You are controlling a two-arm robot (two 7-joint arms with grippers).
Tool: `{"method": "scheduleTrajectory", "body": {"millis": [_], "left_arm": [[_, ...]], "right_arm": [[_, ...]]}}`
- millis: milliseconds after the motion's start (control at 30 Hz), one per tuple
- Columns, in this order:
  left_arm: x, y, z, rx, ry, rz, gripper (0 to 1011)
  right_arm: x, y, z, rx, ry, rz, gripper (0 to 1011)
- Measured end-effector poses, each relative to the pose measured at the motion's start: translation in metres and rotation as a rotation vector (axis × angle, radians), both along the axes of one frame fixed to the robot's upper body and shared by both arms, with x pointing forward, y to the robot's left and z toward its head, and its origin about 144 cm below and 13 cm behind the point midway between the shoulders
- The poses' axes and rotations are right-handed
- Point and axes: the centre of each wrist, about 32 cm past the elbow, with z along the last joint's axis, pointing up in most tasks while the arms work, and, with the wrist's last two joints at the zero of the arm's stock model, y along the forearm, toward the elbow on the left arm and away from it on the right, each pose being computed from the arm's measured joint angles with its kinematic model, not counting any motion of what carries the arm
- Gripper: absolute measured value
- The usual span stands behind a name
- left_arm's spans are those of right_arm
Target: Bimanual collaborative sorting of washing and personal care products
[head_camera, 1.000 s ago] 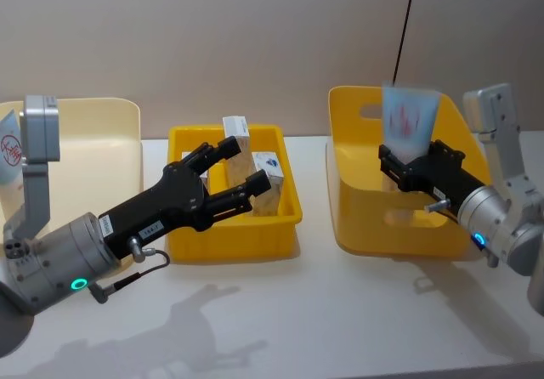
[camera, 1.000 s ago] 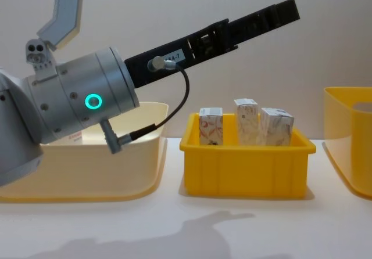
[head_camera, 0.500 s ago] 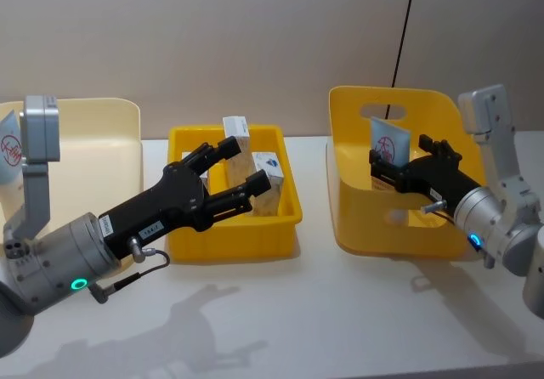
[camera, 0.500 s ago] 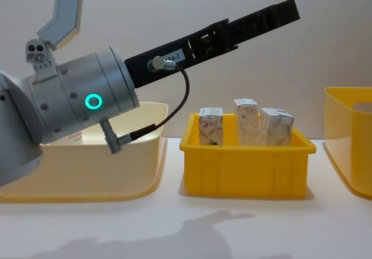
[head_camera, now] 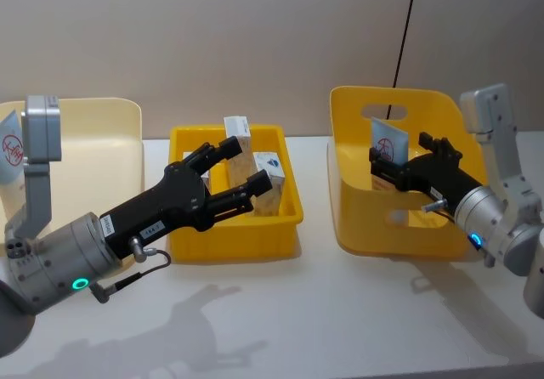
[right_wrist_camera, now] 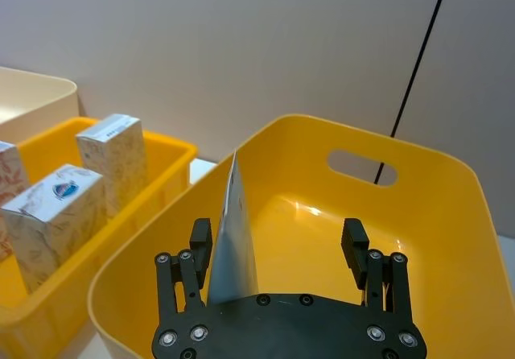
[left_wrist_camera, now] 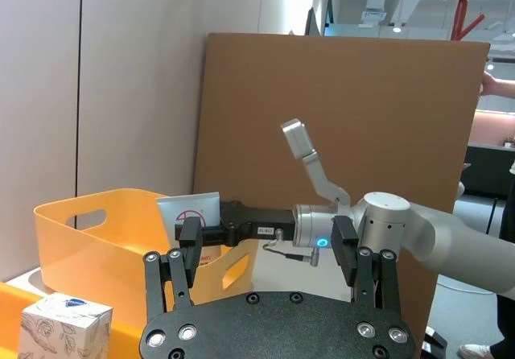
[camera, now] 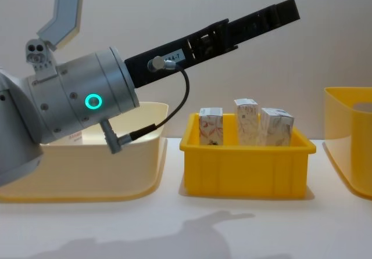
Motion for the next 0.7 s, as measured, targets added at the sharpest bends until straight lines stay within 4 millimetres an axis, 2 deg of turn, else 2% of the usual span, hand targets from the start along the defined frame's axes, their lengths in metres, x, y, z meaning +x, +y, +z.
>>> {"method": "scheduleTrajectory", "body": {"millis": [367,700], "left_arm": [[0.0,0.0,0.0,0.0,0.0,0.0,1002],[0.0,0.0,0.0,0.0,0.0,0.0,1002]], "right_arm": [[-0.005,-0.002,0.004,0.028,-0.094,0.084,1001],[-0.019,-0.002,0.009,0.064,-0.173,0.169,1001]]}}
